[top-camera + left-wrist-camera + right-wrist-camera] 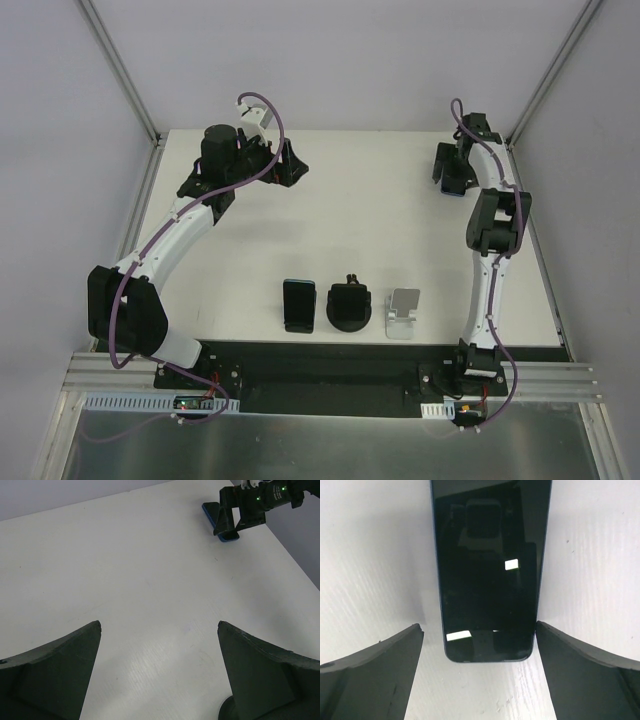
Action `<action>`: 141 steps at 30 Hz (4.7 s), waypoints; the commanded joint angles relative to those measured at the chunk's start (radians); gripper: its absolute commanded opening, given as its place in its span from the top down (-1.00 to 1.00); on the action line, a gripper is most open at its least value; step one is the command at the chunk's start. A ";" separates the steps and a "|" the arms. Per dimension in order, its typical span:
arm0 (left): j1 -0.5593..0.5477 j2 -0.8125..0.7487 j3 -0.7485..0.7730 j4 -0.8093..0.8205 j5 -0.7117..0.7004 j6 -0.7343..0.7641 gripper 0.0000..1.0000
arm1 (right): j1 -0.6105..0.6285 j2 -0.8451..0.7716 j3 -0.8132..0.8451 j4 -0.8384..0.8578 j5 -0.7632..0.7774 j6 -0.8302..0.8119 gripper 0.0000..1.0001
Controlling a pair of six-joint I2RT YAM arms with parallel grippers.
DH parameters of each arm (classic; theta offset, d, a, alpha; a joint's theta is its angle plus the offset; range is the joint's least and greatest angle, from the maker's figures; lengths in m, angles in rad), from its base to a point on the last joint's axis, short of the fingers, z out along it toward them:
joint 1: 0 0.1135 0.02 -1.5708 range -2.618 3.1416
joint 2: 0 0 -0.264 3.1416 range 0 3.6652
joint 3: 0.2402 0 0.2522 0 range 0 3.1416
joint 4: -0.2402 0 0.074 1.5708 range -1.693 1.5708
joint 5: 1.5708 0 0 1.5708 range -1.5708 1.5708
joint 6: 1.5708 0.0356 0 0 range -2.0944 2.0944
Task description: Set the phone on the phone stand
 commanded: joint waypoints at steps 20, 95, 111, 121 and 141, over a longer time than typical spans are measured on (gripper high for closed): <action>0.005 -0.017 0.023 0.054 0.058 -0.027 -0.98 | 0.022 -0.307 -0.508 -0.014 0.021 0.136 0.22; 0.005 0.020 0.031 0.090 0.129 -0.066 -0.98 | -0.068 0.026 0.006 -0.236 0.067 0.145 -0.06; 0.005 0.003 0.021 0.089 0.142 -0.058 -0.98 | -0.027 -0.209 -0.337 -0.194 0.056 0.172 -0.54; 0.005 0.000 0.021 0.087 0.144 -0.053 -0.98 | -0.027 -0.094 -0.155 -0.328 0.078 0.112 -0.78; 0.005 0.011 0.034 0.089 0.172 -0.076 -0.98 | -0.034 -0.068 -0.152 -0.258 -0.139 0.125 -0.01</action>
